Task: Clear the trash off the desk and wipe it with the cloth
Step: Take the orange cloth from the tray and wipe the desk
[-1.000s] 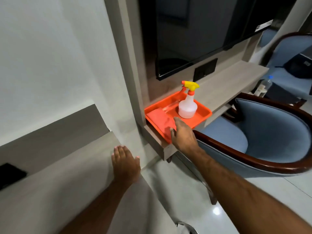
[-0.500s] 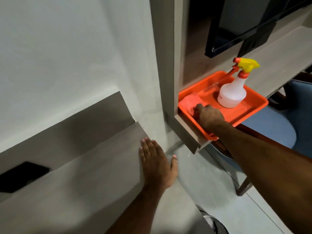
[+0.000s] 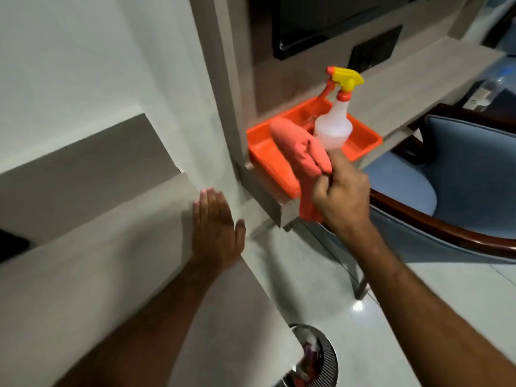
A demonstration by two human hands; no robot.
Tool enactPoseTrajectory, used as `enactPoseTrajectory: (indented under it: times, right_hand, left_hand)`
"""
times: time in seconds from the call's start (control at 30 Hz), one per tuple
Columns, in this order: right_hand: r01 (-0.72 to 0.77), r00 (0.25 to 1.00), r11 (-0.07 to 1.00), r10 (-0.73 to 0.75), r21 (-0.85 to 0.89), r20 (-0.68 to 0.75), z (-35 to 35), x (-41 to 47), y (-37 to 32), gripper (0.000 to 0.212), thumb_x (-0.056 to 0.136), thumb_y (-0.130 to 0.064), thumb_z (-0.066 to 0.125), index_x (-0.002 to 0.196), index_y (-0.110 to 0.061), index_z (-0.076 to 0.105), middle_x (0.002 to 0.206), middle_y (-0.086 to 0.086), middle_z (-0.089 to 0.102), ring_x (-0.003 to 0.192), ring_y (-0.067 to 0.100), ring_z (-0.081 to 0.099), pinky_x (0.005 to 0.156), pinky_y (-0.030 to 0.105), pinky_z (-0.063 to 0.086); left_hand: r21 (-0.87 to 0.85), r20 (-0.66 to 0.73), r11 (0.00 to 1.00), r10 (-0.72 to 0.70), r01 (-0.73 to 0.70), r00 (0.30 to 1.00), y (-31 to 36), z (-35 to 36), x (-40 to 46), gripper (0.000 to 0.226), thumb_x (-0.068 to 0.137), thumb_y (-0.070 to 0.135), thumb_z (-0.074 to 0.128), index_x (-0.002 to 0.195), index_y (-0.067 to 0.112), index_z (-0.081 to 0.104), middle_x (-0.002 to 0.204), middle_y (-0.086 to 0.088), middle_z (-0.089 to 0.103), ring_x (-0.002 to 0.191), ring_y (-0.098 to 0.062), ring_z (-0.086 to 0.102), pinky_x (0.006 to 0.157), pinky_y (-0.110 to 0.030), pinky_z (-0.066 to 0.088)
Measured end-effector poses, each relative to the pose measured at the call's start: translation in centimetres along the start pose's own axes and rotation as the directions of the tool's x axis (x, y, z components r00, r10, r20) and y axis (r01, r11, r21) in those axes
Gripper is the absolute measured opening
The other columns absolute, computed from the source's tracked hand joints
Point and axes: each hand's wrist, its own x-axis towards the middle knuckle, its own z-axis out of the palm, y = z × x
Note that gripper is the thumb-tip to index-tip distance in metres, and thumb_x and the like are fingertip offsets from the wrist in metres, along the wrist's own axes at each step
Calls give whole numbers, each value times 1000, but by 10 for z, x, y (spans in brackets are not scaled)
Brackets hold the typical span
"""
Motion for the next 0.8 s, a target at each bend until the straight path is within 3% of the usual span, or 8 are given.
enactPoseTrajectory:
  times: [0.1, 0.23, 0.37, 0.5, 0.57, 0.63, 0.73, 0.8]
  right_hand:
    - [-282, 956, 959, 277, 42, 95, -33, -99, 42, 9, 76, -22, 42, 82, -20, 48, 65, 4, 58, 61, 26, 53, 56, 31, 38]
    - [-633, 685, 764, 628, -126, 368, -56, -266, 134, 40, 76, -52, 53, 83, -13, 61, 73, 11, 69, 68, 32, 64, 63, 43, 53]
    - [-764, 385, 563, 790, -315, 478, -80, -430, 197, 45, 69, -59, 52, 76, -17, 65, 68, 4, 69, 69, 29, 66, 60, 34, 48]
    - [-837, 222, 407, 865, -367, 451, -71, -527, 233, 16, 92, -29, 61, 82, -18, 63, 72, 6, 67, 77, 33, 65, 66, 32, 41]
    - [-864, 172, 349, 882, -362, 438, -51, -554, 245, 15, 95, -27, 58, 90, -14, 63, 81, 8, 67, 83, 31, 63, 70, 33, 42]
    - [-887, 144, 314, 884, -337, 444, -31, -569, 250, 15, 94, -24, 57, 98, -9, 60, 89, 10, 67, 87, 31, 62, 75, 34, 46]
    - [-918, 155, 308, 858, -250, 490, -18, -572, 249, 22, 82, -18, 57, 104, -17, 54, 88, -1, 63, 81, 22, 61, 73, 32, 47]
    - [-953, 137, 256, 838, -160, 528, -27, -561, 240, 37, 78, -8, 57, 112, -23, 55, 95, -4, 66, 86, 17, 65, 77, 34, 53]
  left_hand:
    - [-56, -93, 998, 18, -24, 995, 71, -2, -33, 69, 94, 34, 45, 145, -10, 34, 153, -31, 34, 146, -44, 26, 121, -55, 23]
    - [-368, -62, 924, 84, -101, 995, 211, 59, -117, 69, 84, 27, 43, 143, -8, 37, 149, -28, 43, 143, -40, 35, 118, -52, 32]
    - [-348, 320, 938, 123, -4, 939, 259, 176, -228, 77, 83, 22, 56, 149, -4, 26, 157, -25, 30, 149, -36, 22, 123, -48, 16]
    - [-97, 632, 944, -186, 316, 752, 216, 289, -324, 80, 87, 30, 53, 150, -7, 20, 158, -30, 23, 148, -41, 17, 124, -49, 13]
    - [85, 657, 810, -484, 581, 578, 189, 332, -350, 88, 81, 38, 59, 147, -8, 23, 152, -33, 32, 141, -44, 30, 118, -51, 29]
    - [185, 670, 528, -685, 829, 287, 161, 363, -361, 94, 78, 40, 67, 146, -8, 24, 148, -31, 37, 136, -43, 38, 112, -49, 38]
    - [57, 884, 252, -462, 966, 68, 129, 392, -369, 44, 91, 12, 59, 132, -4, 52, 125, -20, 65, 109, -33, 66, 91, -39, 56]
    - [-32, 944, 29, -329, 999, 39, 121, 383, -368, 30, 92, 3, 54, 120, -3, 63, 101, -19, 73, 78, -30, 73, 70, -37, 62]
